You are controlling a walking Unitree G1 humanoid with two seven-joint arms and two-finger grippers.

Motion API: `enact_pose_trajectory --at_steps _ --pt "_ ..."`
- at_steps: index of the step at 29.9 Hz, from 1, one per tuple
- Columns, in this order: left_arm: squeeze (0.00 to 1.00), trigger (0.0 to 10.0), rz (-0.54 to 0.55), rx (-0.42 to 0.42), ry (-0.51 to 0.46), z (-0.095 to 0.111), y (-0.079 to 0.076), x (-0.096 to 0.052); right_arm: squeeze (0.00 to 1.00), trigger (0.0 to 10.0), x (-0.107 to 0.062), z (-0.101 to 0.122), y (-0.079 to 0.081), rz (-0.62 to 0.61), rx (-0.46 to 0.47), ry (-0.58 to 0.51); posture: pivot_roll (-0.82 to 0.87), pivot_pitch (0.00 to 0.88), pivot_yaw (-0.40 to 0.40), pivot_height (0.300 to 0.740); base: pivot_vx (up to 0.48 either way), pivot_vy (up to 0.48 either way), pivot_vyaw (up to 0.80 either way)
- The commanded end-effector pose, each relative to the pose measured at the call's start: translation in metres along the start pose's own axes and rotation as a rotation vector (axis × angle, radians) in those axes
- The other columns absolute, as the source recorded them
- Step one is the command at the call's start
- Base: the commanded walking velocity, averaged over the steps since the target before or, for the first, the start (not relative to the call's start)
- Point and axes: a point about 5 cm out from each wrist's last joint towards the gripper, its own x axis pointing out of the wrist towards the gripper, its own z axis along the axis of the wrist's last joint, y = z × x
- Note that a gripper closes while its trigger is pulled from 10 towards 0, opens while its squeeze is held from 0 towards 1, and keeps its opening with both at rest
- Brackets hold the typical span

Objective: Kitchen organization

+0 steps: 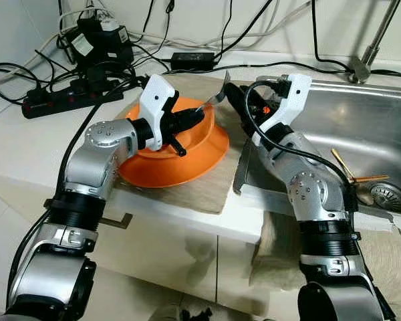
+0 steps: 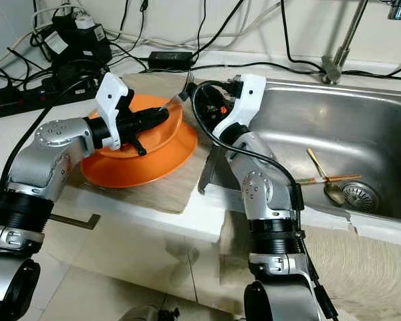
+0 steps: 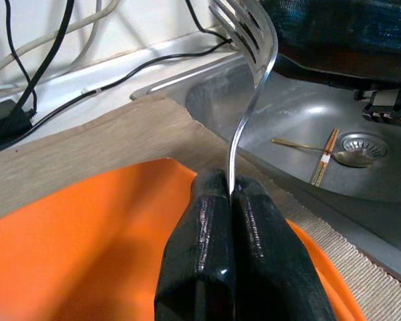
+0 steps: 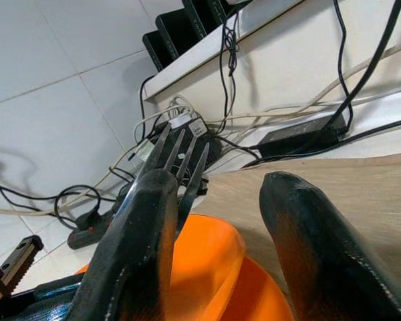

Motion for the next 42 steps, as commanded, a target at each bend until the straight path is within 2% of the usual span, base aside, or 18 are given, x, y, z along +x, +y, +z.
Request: enact_pose_trajectory --at_steps 1,7,11,12,26,31,33,42 --pt "0.0 0.0 -0.053 0.057 -0.053 0.017 -0.008 0.004 1.0 10.0 0.006 -0.008 0.011 0.037 0.013 0.041 0.06 0.007 0.093 0.74 0.0 0.0 0.0" --pt "0.0 0.0 -0.058 0.052 -0.054 0.018 -0.009 0.005 1.0 10.0 0.007 -0.01 0.013 0.05 0.024 0.045 0.06 0.008 0.092 0.74 0.0 0.0 0.0" --pt "0.0 0.0 -0.099 0.059 -0.073 0.023 -0.018 0.01 1.0 10.0 0.01 -0.016 0.02 0.077 0.053 0.068 0.06 0.007 0.088 0.74 0.0 0.0 0.0" --pt "0.0 0.0 -0.111 0.063 -0.082 0.026 -0.021 0.011 0.0 10.0 0.011 -0.018 0.022 0.083 0.062 0.077 0.06 0.007 0.089 0.74 0.0 0.0 0.0" --pt "0.0 0.0 -0.136 0.077 -0.075 0.028 -0.023 0.014 0.0 10.0 0.022 -0.016 0.045 0.173 0.125 0.062 0.06 0.009 0.093 0.74 0.0 0.0 0.0" --pt "0.0 0.0 -0.128 0.087 -0.053 0.024 -0.021 0.014 0.0 10.0 0.023 -0.015 0.055 0.231 0.154 0.071 0.06 0.006 0.093 0.74 0.0 0.0 0.0" --pt "0.0 0.0 -0.102 0.079 -0.028 0.02 -0.015 0.015 0.0 10.0 0.019 -0.016 0.059 0.269 0.146 0.09 0.06 0.005 0.092 0.74 0.0 0.0 0.0" --pt "0.0 0.0 -0.049 0.063 -0.009 0.018 -0.003 0.014 0.0 10.0 0.008 -0.019 0.05 0.252 0.122 0.113 0.05 0.0 0.092 0.74 0.0 0.0 0.0"
